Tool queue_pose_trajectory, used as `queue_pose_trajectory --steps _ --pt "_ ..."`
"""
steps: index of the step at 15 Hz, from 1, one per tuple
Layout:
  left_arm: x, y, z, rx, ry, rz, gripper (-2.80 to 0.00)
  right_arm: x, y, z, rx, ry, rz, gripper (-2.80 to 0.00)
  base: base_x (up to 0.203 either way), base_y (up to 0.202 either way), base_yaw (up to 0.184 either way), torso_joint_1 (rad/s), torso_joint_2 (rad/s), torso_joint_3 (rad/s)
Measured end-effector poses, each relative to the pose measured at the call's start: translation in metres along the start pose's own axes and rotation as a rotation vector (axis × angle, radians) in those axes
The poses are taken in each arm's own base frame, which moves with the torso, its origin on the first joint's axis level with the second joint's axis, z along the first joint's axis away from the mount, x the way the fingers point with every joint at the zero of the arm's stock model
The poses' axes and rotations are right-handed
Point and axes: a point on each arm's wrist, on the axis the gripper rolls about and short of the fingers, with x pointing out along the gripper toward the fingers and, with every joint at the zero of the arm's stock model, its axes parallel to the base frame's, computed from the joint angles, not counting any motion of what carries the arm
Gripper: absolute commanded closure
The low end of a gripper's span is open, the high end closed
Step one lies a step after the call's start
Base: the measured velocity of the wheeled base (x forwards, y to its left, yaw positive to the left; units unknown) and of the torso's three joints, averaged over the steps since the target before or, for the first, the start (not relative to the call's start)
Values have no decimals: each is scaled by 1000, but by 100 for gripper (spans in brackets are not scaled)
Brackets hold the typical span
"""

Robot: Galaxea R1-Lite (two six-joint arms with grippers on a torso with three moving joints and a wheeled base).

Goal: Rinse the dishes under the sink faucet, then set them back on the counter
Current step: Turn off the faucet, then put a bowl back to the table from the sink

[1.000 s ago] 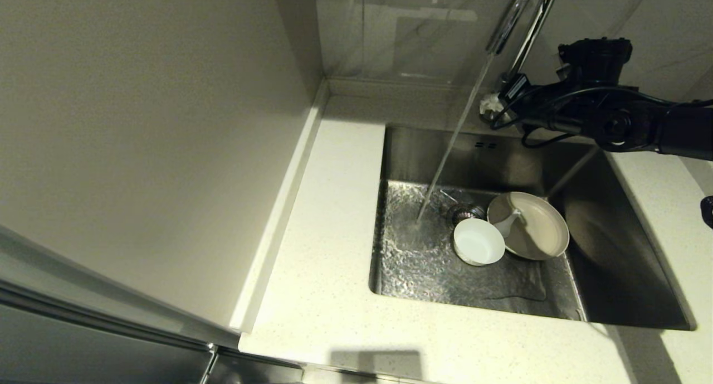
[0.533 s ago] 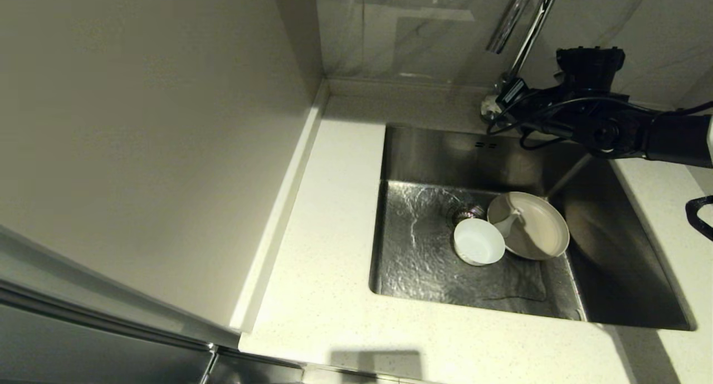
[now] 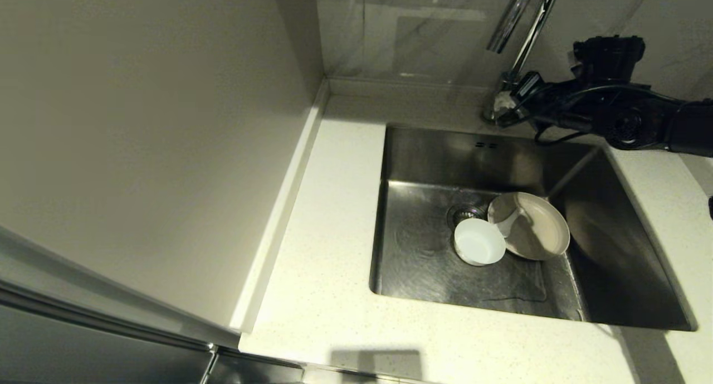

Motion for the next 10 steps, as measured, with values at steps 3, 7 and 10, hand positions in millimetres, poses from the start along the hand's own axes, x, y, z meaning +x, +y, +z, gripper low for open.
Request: queue_pose_trajectory --steps 3,7,10 --pt "0 0 0 0 0 0 0 -28 13 14 55 54 -49 0 0 0 0 0 0 0" --pt "0 0 0 0 0 0 0 -78 36 21 94 186 -97 0 0 0 0 0 0 0" --pt "0 0 0 -1 0 0 0 -105 39 16 10 291 -198 0 0 0 0 0 0 0"
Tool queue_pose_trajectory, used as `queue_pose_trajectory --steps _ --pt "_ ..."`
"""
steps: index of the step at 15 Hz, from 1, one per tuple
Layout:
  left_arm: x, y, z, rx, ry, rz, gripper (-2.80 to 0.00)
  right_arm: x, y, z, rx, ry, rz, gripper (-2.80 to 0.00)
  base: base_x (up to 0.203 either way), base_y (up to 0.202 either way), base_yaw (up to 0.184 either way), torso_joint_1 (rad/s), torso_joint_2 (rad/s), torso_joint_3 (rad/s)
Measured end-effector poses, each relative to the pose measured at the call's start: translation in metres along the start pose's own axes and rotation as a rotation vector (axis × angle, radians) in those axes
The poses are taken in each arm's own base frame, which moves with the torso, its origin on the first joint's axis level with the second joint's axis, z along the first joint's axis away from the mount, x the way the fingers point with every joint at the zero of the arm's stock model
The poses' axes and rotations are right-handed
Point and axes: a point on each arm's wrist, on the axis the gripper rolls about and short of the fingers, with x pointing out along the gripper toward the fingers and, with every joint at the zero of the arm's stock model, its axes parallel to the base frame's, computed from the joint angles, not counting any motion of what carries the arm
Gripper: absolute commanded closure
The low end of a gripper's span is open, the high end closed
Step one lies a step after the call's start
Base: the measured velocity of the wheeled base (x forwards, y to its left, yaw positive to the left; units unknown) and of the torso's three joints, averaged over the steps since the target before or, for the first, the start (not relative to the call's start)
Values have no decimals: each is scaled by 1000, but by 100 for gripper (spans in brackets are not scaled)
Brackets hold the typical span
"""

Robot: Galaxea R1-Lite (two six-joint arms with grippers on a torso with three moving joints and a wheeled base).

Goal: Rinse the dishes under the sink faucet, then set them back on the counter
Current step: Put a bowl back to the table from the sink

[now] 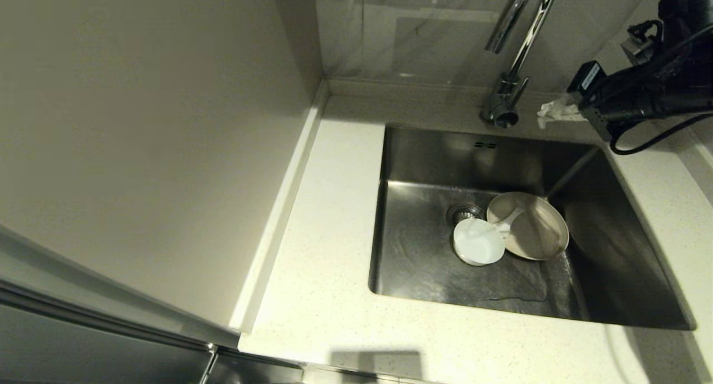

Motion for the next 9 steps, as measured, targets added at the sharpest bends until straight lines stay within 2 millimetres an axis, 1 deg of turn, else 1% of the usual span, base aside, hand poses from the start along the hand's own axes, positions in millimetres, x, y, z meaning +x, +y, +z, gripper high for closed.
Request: queue_pose_trajectory --steps 1,3,6,8,9 --pt "0 0 0 0 0 0 0 -4 -4 -6 -57 23 -50 0 0 0 0 0 0 0" --pt "0 0 0 0 0 0 0 -6 -17 -20 -215 58 -130 0 0 0 0 0 0 0" --pt "0 0 0 0 0 0 0 -9 -45 -41 -550 134 -243 0 0 0 0 0 0 0" --pt "0 0 0 1 0 0 0 -13 -56 -53 -726 196 -286 0 0 0 0 0 0 0" --pt "0 0 0 0 0 0 0 -13 -58 -60 -772 226 -290 0 0 0 0 0 0 0"
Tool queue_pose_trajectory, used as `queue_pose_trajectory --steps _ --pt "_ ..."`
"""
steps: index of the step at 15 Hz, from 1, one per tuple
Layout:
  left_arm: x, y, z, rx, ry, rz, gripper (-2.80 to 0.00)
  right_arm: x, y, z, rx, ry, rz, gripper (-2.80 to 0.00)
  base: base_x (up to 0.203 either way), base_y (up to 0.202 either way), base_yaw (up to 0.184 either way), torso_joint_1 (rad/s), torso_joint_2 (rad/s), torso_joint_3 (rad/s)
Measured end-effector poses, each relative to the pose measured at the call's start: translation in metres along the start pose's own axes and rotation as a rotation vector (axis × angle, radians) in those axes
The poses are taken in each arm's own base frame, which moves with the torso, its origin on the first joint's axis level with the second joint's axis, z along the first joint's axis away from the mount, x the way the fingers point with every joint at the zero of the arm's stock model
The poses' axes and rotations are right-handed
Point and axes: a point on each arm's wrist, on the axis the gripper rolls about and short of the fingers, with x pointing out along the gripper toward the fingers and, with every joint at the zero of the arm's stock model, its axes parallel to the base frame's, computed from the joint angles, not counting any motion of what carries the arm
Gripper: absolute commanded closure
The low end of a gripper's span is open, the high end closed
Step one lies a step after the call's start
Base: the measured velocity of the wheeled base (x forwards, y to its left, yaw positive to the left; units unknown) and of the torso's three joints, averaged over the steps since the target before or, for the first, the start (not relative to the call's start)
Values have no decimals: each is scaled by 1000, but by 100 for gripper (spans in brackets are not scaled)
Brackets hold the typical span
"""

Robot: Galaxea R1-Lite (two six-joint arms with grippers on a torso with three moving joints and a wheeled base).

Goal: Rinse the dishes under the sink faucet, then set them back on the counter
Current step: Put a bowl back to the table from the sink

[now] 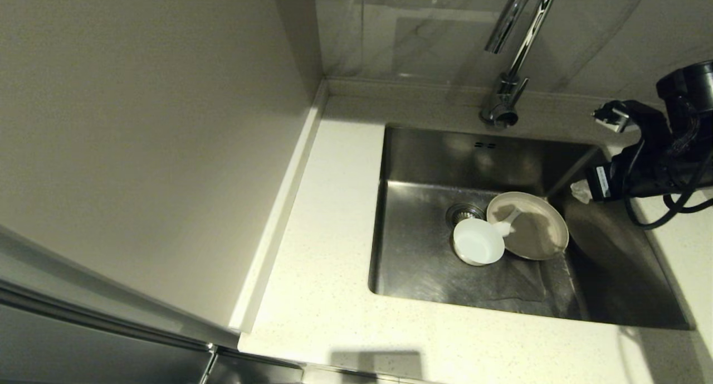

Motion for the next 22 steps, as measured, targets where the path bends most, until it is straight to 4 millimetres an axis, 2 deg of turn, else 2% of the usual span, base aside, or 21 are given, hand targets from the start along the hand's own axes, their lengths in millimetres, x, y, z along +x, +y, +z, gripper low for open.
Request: queue_pose_trajectory --steps 1,5,8,11,14,17,22 --pt "0 0 0 1 0 0 0 2 6 -5 -30 21 9 -280 0 0 0 0 0 0" --pt "0 0 0 0 0 0 0 16 25 -14 -53 73 64 -280 0 0 0 0 0 0" --pt "0 0 0 1 0 0 0 37 33 -15 58 118 77 -280 0 0 0 0 0 0" --pt "0 0 0 0 0 0 0 67 35 -14 199 166 4 -280 0 0 0 0 0 0" --pt "0 0 0 0 0 0 0 98 39 -20 261 200 -76 -280 0 0 0 0 0 0" --pt "0 0 0 0 0 0 0 132 45 -26 255 179 -151 -280 0 0 0 0 0 0" --pt "0 0 0 0 0 0 0 175 65 -47 213 263 -133 -280 0 0 0 0 0 0"
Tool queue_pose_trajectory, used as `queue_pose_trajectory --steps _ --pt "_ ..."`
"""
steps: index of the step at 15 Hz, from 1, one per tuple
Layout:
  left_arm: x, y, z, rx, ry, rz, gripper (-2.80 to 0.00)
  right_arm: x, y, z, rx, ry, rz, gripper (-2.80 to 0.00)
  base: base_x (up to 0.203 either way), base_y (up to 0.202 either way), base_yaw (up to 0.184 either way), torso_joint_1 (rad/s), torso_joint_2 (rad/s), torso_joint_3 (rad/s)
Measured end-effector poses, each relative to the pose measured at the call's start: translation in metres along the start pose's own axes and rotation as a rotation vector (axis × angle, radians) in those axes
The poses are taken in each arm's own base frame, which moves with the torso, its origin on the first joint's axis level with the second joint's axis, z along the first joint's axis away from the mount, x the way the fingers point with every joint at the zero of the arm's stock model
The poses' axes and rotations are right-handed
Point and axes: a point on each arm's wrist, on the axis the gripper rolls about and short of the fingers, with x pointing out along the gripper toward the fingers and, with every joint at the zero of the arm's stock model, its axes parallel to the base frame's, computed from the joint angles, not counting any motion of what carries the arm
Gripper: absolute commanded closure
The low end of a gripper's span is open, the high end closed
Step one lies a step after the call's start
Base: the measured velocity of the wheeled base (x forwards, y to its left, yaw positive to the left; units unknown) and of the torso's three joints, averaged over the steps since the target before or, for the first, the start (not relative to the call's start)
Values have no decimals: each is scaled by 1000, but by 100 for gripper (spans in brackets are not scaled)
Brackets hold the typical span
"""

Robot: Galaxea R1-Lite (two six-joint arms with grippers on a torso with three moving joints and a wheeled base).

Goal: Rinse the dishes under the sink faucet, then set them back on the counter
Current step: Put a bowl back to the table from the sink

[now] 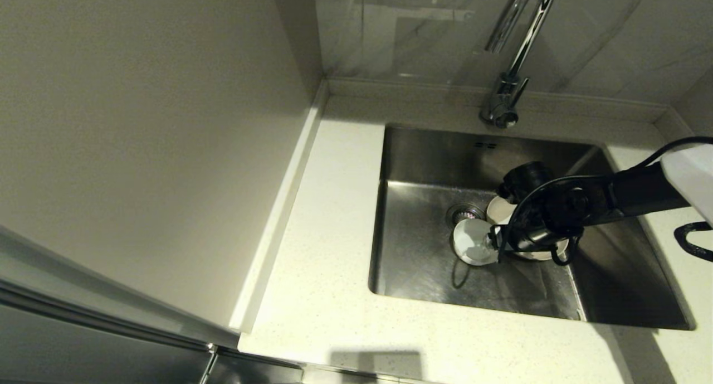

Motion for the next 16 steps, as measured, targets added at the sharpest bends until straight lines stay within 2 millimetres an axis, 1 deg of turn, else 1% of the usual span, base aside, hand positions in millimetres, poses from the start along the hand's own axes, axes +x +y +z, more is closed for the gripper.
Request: queue_pose_trajectory --steps 2,5,8,12,13,16 --pt "0 0 0 0 0 0 0 15 7 1 -5 -24 5 -280 0 0 0 0 0 0" --pt "0 0 0 0 0 0 0 30 13 15 8 -83 -5 -280 0 0 0 0 0 0" --pt "0 0 0 0 0 0 0 42 9 27 30 -121 -55 -280 0 0 0 0 0 0" --pt "0 0 0 0 0 0 0 56 3 28 39 -113 -71 -280 0 0 0 0 0 0" --pt "0 0 0 0 0 0 0 59 1 28 40 -111 -74 0 0 0 0 0 0 0" --pt "0 0 0 0 0 0 0 68 0 29 44 -111 -78 0 0 0 0 0 0 0"
